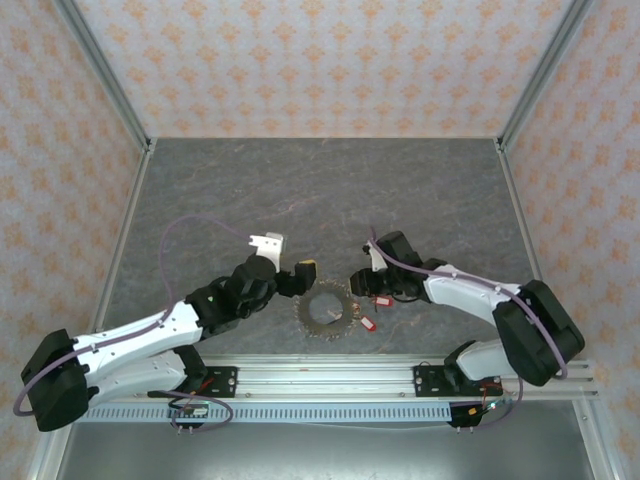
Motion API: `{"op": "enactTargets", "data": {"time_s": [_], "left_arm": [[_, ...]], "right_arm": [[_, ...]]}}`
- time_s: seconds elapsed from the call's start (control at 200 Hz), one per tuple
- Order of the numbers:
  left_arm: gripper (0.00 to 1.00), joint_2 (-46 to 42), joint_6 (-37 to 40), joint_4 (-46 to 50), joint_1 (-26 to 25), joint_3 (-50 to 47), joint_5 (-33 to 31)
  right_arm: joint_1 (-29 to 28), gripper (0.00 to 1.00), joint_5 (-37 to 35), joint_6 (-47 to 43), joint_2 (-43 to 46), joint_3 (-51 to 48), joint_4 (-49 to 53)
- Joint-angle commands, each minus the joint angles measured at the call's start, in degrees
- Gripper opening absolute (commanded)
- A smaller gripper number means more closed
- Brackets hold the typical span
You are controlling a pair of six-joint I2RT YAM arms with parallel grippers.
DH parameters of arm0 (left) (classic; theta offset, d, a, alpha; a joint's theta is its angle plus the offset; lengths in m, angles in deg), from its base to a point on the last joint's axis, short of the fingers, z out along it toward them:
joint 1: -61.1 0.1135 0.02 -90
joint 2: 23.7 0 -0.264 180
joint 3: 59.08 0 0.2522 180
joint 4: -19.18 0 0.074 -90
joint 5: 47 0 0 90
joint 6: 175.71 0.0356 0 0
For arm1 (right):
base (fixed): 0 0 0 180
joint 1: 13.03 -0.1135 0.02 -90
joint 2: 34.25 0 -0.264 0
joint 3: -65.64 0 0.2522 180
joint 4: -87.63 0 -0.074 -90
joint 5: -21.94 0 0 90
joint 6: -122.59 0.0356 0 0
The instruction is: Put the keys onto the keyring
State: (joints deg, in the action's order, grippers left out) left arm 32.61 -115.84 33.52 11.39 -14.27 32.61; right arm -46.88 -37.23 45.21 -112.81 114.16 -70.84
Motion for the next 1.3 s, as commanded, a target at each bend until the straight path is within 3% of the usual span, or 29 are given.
{"op": "enactTargets", "data": {"time_s": [0.0,0.145,0.32,0.44,0.626,0.801,0.966,1.151,1.296], "left_arm": [[1.0,-0.8,-12.9,10.2,0.4,1.2,-5.9],[1.0,0.2,-18.0,12.9,0.5,1.3,1.4],[0.79,4.3,-23.1,11.9,0.6,-0.1,13.1],[0.7,6.5,-25.5,10.8,0.6,-0.8,16.8],[0.67,9.5,-25.9,9.4,0.6,-0.6,18.9],[0.44,15.7,-25.9,8.2,0.6,0.7,21.4],[0.3,21.5,-26.4,7.2,0.5,1.5,22.5],[0.2,26.4,-26.1,8.1,0.8,2.4,22.3],[0.16,28.1,-26.0,8.4,1.2,2.0,22.0]], "right_arm": [[-0.3,0.38,0.6,-4.1,-2.1,3.1,2.0],[-0.4,0.38,1.1,-5.6,-5.5,5.2,2.6],[-0.4,0.39,4.6,-7.1,-8.3,7.1,2.4],[-0.3,0.39,5.7,-8.8,-9.6,7.6,3.0],[-0.3,0.39,6.6,-10.5,-12.2,8.8,6.1],[-0.4,0.38,9.1,-10.9,-12.5,8.1,6.4],[-0.4,0.36,13.0,-11.8,-12.0,7.4,6.7],[-0.4,0.36,14.0,-12.2,-11.8,6.8,6.2],[0.1,0.29,13.0,-11.7,-11.5,6.9,6.4]]}}
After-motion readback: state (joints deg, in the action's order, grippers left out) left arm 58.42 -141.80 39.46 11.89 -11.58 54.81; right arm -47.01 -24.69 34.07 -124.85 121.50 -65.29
